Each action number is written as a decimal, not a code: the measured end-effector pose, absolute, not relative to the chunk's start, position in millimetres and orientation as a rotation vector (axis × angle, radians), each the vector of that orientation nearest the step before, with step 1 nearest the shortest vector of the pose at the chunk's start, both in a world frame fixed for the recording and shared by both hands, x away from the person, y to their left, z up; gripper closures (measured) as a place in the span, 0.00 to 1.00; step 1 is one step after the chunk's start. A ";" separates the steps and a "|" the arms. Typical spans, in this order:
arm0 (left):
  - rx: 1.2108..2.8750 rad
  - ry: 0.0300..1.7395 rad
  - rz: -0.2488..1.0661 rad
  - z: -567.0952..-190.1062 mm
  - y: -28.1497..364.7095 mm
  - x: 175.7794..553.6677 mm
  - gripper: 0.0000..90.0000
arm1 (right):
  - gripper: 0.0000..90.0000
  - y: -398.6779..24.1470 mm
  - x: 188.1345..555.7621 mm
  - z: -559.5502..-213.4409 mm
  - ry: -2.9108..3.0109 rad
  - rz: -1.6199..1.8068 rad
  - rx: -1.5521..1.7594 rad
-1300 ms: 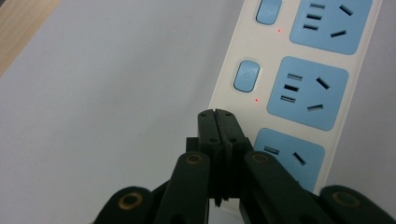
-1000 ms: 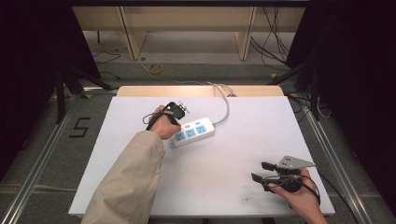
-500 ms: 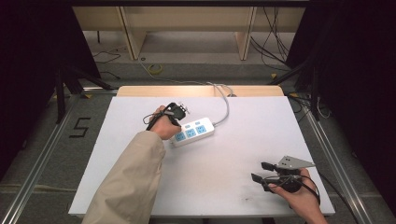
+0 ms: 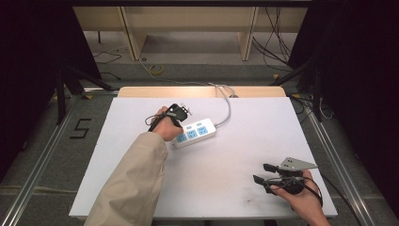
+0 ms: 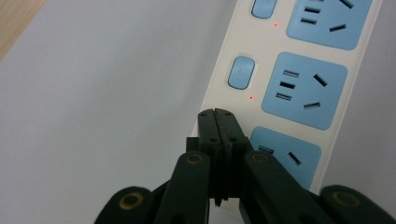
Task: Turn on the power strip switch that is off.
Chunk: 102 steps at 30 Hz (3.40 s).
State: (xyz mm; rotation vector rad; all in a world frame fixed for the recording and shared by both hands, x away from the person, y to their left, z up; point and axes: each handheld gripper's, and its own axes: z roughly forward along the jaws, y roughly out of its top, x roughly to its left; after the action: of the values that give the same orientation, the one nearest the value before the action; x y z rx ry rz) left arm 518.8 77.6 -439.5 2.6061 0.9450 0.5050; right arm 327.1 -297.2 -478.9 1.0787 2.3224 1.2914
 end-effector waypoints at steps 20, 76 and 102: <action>2.593 0.962 0.494 -439.9 78.3 519.3 1.00 | 0.39 -297.3 326.9 -478.8 2.322 1.291 1.077; 2.599 0.972 0.495 -440.3 76.7 519.4 1.00 | 0.39 -298.3 327.6 -478.4 2.318 1.295 1.069; 2.565 0.938 0.535 -438.7 80.4 515.3 1.00 | 0.39 -299.0 327.5 -477.7 2.310 1.299 1.075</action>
State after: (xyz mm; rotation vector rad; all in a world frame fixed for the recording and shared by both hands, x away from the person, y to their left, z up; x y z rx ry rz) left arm 515.3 80.4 -438.7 2.5655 0.9378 0.5355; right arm 327.5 -299.0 -477.7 1.0755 2.3096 1.2987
